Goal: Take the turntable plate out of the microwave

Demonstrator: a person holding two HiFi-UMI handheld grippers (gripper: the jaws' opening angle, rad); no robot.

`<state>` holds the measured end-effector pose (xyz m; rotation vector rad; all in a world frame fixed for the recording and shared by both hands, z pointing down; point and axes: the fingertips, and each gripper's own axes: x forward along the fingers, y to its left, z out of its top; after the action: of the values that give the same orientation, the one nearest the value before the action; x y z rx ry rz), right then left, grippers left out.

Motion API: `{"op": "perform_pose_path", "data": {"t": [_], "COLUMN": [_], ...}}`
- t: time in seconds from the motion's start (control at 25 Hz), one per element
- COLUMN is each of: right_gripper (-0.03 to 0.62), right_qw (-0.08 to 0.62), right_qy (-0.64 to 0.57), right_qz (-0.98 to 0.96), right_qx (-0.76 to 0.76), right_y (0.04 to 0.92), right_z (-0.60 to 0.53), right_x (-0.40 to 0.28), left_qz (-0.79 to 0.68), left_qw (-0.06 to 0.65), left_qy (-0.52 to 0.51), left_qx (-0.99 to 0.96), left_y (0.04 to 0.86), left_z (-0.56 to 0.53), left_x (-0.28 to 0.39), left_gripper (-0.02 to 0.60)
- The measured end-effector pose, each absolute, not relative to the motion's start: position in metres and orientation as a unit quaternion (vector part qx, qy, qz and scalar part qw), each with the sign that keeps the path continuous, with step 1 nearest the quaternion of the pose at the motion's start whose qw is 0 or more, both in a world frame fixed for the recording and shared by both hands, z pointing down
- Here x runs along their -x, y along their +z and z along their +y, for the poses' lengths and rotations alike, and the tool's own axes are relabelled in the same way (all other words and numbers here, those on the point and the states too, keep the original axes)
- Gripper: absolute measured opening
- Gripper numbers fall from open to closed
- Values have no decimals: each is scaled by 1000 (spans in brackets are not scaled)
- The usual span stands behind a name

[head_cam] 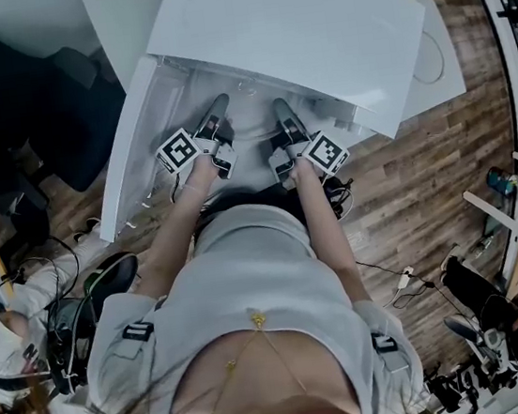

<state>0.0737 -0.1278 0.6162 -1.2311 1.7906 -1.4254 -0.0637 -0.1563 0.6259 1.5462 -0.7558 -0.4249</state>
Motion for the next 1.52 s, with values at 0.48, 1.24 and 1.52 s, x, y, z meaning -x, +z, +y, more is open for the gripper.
{"op": "perform_pose_path", "data": {"t": [0.48,1.24,1.52], "right_gripper": [61,63,63], "right_qw": [274,282,290], "right_qy": [-535,-497,-487], "right_qz": [659,690,696], "right_qx": [453,444,442], "right_y": [598,553,538], "right_z": [-103,-55,-40], "right_x": [-66,-58,-53], "left_qz": [-329,-312,-304], "left_qw": [621,600,601], "left_qy": [-196,-180,-180], "left_qx": [-684,-714,-717], "left_y": [602,563,550], "left_z": [-133,-88,-73], "left_x": [73,79,84], "left_gripper": [60,63,63]}}
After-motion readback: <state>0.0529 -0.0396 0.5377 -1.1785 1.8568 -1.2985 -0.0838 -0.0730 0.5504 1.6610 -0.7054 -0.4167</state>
